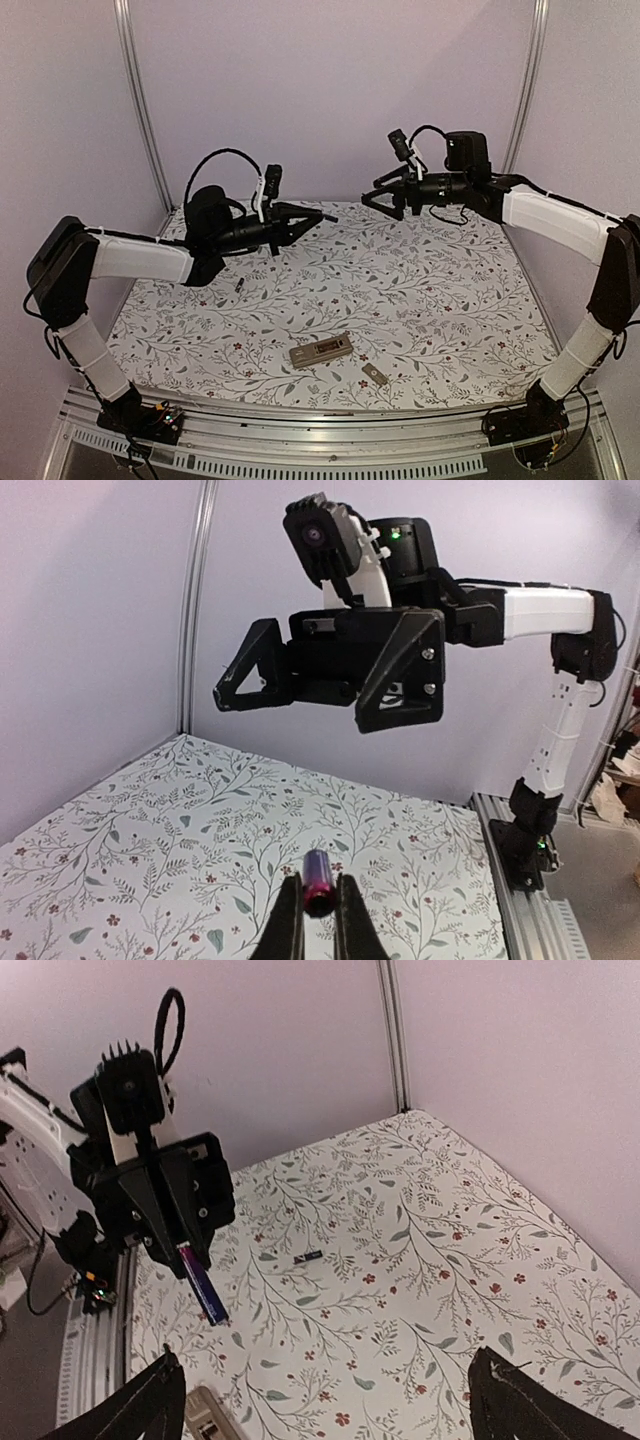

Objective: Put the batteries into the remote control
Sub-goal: Pass from the left arm to the right

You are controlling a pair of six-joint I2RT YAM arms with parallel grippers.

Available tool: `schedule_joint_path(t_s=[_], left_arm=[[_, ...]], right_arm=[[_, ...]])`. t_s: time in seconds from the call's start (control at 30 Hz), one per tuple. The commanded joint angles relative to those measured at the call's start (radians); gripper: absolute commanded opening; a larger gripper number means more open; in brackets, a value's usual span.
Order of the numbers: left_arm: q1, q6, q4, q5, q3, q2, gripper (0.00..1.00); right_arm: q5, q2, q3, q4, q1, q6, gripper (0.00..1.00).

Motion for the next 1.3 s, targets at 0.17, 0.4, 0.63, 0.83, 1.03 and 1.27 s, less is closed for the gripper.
schedule_joint_path(t_s=[0.17,0.4,0.63,0.83,1.03,1.27], left_arm=[[-0.074,-0.158,0.506,-0.140,-0.097,-0.011,0.00],[-0.214,-0.122,0.778,-0.224,-0.208,0.019,0.00],[-0.366,0.039,0.801,-0.400,-0.257,-0.021,0.00],[-0.437,0.150,0.753,-0.463,-0.244,-0.063,0.00],[-0.443,0.178,0.755,-0.474,-0.246,-0.071,0.00],[-0.441,0.202,0.776,-0.461,-0.227,-0.055,0.00]], right_arm=[[-0.129,-0.042,-0.088,0.358,-0.052,0.846,0.92],[-0.097,-0.212,-0.271,0.407,0.012,0.935,0.85],[0.030,-0.445,-0.449,0.405,0.123,0.983,0.82],[0.082,-0.508,-0.498,0.305,0.157,0.955,0.81],[-0.007,-0.434,-0.467,0.319,0.163,0.927,0.73],[-0.025,-0.382,-0.400,0.276,0.216,0.861,0.51]])
